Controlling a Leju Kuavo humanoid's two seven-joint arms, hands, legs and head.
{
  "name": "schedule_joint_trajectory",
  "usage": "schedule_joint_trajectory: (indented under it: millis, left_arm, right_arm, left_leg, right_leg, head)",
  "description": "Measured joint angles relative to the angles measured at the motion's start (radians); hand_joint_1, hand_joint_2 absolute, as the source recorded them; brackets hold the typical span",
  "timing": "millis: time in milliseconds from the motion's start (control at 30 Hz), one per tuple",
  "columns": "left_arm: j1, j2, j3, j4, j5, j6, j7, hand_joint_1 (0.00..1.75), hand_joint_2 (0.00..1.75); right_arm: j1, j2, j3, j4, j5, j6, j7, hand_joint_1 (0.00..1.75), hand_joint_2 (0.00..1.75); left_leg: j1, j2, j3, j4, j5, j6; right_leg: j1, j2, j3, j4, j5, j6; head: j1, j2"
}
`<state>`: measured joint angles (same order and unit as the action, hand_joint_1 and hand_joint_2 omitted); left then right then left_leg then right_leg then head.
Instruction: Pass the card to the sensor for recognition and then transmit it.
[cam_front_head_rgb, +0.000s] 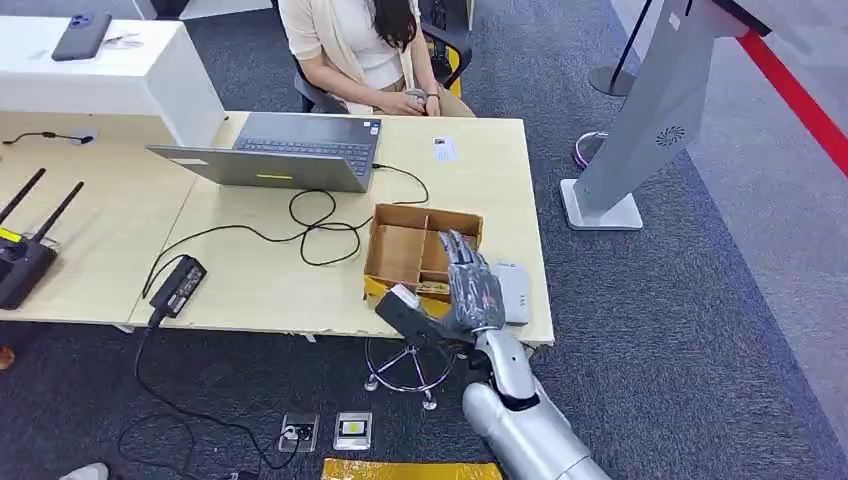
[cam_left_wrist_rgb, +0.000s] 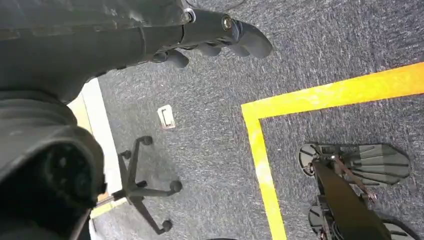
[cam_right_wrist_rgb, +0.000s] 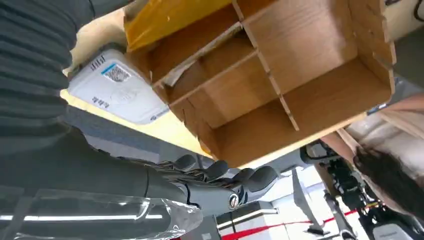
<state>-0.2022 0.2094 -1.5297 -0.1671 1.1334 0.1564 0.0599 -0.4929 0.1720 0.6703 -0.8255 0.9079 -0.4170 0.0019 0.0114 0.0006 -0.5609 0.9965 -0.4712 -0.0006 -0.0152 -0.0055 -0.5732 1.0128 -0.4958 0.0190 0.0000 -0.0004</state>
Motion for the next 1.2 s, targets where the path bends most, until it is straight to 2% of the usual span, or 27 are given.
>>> schedule_joint_trajectory:
  millis: [200, 367, 433, 500, 833, 1200]
  left_arm:
    - [0.001, 0.0, 0.0, 0.0, 0.009, 0.003, 0.0, 0.0, 0.0]
    - [0.001, 0.0, 0.0, 0.0, 0.01, 0.003, 0.0, 0.0, 0.0]
    - [0.004, 0.0, 0.0, 0.0, 0.012, 0.008, 0.0, 0.0, 0.0]
    - [0.004, 0.0, 0.0, 0.0, 0.013, 0.008, 0.0, 0.0, 0.0]
    - [0.005, 0.0, 0.0, 0.0, 0.011, 0.009, 0.0, 0.0, 0.0]
    - [0.006, 0.0, 0.0, 0.0, 0.0, 0.008, 0.0, 0.0, 0.0]
  right_arm:
    - [0.013, 0.027, 0.004, 0.023, 0.01, -0.003, -0.007, 0.0, 1.75]
    - [0.013, 0.03, 0.005, 0.024, 0.011, -0.005, -0.008, 0.0, 1.75]
    - [-0.001, 0.042, 0.012, 0.056, 0.018, -0.054, -0.024, 0.0, 1.75]
    - [-0.018, 0.044, 0.013, 0.078, 0.023, -0.071, -0.026, 0.0, 1.75]
    - [-0.067, 0.042, 0.012, 0.139, 0.031, -0.131, -0.037, 0.0, 1.75]
    - [-0.08, 0.036, 0.011, 0.187, 0.018, -0.138, -0.043, 0.0, 1.75]
  left_leg:
    - [0.0, 0.0, 0.0, 0.0, 0.0, 0.0]
    - [0.0, 0.0, 0.0, 0.0, 0.0, 0.0]
    - [0.0, 0.0, 0.0, 0.0, 0.0, 0.0]
    - [0.0, 0.0, 0.0, 0.0, 0.0, 0.0]
    - [0.0, 0.0, 0.0, 0.0, 0.0, 0.0]
    - [0.0, 0.0, 0.0, 0.0, 0.0, 0.0]
  right_leg:
    - [0.0, 0.0, 0.0, 0.0, 0.0, 0.0]
    - [0.0, 0.0, 0.0, 0.0, 0.0, 0.0]
    - [0.0, 0.0, 0.0, 0.0, 0.0, 0.0]
    - [0.0, 0.0, 0.0, 0.0, 0.0, 0.0]
    - [0.0, 0.0, 0.0, 0.0, 0.0, 0.0]
    - [0.0, 0.0, 0.0, 0.0, 0.0, 0.0]
  head:
    - [0.0, 0.0]
    - [0.0, 0.0]
    - [0.0, 0.0]
    - [0.0, 0.0]
    - [0.0, 0.0]
    - [0.0, 0.0]
